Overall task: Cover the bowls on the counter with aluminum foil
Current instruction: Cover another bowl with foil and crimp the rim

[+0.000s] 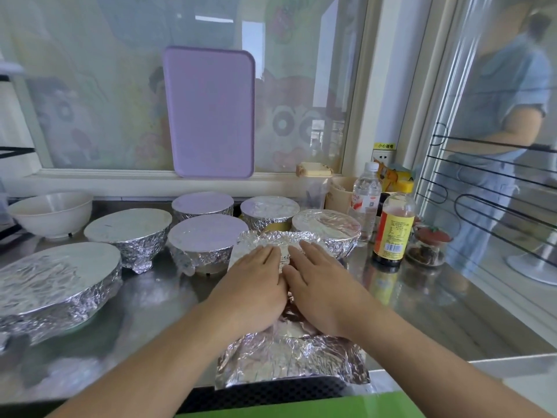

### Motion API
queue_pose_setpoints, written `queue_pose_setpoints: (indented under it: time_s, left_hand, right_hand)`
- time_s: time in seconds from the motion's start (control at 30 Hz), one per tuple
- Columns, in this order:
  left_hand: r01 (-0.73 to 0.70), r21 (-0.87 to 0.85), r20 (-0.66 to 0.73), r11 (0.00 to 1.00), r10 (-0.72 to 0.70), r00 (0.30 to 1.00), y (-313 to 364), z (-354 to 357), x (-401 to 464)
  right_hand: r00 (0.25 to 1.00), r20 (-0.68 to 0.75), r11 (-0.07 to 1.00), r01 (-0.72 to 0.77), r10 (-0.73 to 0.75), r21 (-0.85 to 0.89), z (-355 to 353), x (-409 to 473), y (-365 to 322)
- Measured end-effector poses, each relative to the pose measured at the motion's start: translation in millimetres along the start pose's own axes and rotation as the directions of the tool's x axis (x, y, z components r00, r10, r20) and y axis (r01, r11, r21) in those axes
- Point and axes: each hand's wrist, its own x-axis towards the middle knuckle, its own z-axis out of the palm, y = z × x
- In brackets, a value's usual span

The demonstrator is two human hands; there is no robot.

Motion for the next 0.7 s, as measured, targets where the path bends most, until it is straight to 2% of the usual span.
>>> queue_pose_setpoints:
  time_s: [0.1, 0.2, 0.33, 0.43, 0.57, 0.7]
  left_hand:
    - [0.055, -0.035, 0.006, 0.998, -0.055, 0.998, 0, 0, 0]
    - [0.033, 0.003, -0.013, 0.999, -0.033, 0.999, 8, -4, -8]
    - [0.072, -0.107, -0.043, 0.992, -0.077, 0.996, 18, -10, -17]
    - [0.086, -0.109, -0.094, 0.990, -0.097, 0.991, 19, -11, -17]
    - [0.119, -0.097, -0.120, 0.988, -0.130, 0.984, 19, -11, -15]
    - [0.110, -0.046, -0.108, 0.993, -0.114, 0.988, 19, -10, -16]
  right_hand:
    - [1.000, 0.014, 0.999, -0.009, 0.008, 0.050, 0, 0, 4]
    - [1.000, -0.005, 0.997, -0.020, 0.021, 0.076, -3, -4, 5]
    - [0.998, 0.055, 0.997, -0.028, 0.024, 0.065, -4, -10, 4]
    - [0.998, 0.030, 0.997, 0.057, -0.056, -0.048, -2, -6, 5]
    - [0.995, -0.016, 0.996, 0.094, -0.094, 0.001, -1, 2, 8]
    - [0.991, 0.133, 0.997, 0.008, -0.018, 0.071, 0, 1, 9]
